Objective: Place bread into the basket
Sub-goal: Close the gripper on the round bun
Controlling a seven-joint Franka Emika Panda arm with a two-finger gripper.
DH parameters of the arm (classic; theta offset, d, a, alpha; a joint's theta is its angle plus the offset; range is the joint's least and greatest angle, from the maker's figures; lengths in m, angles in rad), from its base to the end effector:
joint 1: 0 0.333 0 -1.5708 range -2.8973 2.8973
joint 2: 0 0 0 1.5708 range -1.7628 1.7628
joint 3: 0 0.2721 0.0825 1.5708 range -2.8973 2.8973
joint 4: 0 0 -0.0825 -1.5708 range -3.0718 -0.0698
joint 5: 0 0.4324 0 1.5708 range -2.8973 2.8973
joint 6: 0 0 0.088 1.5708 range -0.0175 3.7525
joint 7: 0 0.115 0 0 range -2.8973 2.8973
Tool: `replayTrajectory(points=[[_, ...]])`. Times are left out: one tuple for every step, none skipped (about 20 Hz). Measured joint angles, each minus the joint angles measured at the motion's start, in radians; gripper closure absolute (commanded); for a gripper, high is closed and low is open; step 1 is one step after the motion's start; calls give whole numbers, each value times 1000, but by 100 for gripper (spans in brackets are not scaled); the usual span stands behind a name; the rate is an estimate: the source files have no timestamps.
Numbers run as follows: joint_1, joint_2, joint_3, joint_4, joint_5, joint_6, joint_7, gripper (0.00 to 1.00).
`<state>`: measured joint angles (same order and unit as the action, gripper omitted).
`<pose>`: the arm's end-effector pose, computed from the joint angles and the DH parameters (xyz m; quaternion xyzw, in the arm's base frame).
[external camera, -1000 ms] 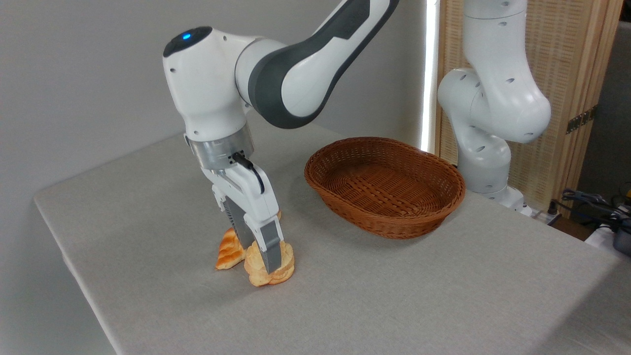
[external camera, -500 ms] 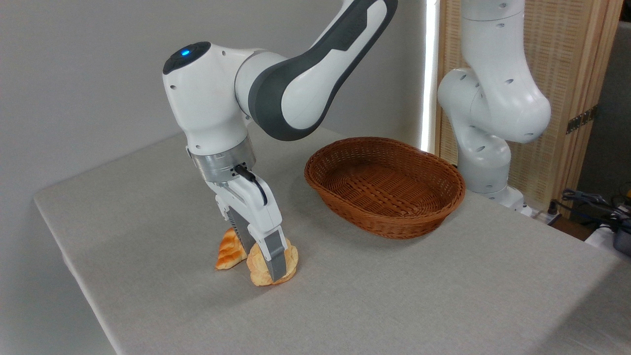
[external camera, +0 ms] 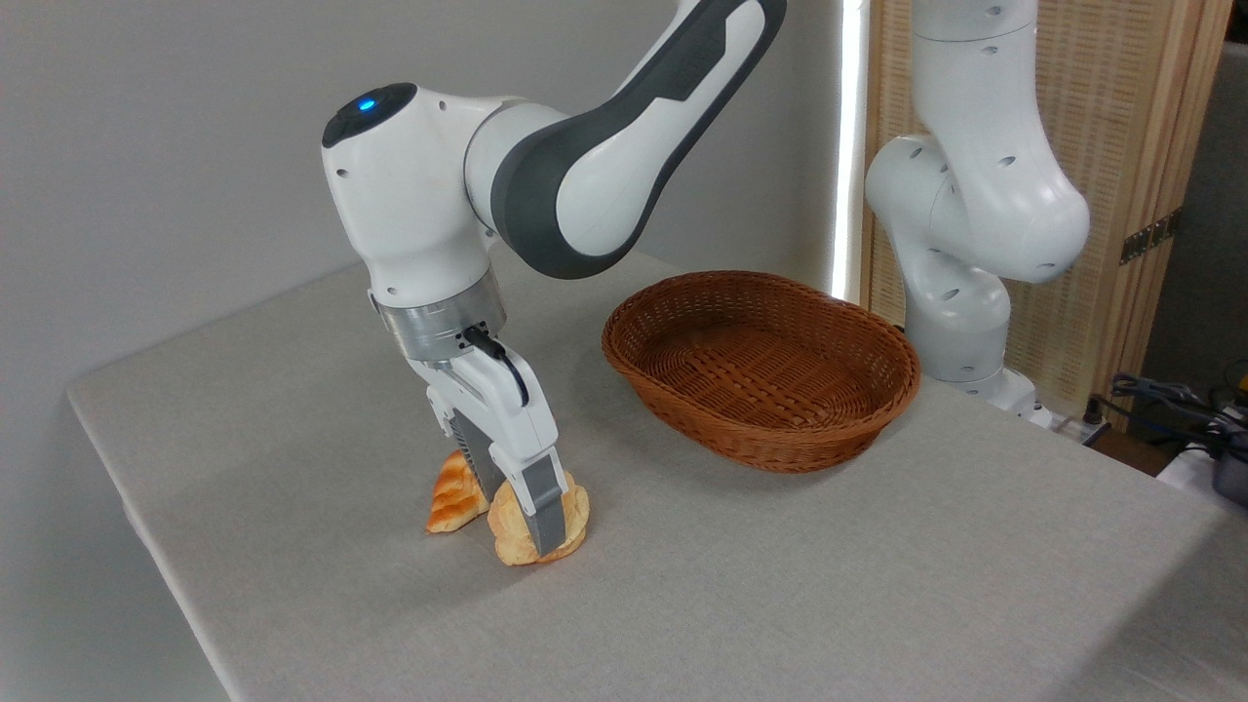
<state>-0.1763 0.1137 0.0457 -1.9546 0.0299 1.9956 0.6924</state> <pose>0.6067 -0.0778 0.3391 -0.9131 0.4058 0.0393 0.0053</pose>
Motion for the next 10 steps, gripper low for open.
replayTrajectory(points=[[0,0,0,0,0,0,0,49],[0,0,0,0,0,0,0,49],[0,0,0,0,0,0,0,49],[0,0,0,0,0,0,0,49],[0,0,0,0,0,0,0,48],[0,0,0,0,0,0,0,48],[0,0,0,0,0,0,0,48],[0,0,0,0,0,0,0,48],[0,0,0,0,0,0,0,47],[0,0,0,0,0,0,0,47]])
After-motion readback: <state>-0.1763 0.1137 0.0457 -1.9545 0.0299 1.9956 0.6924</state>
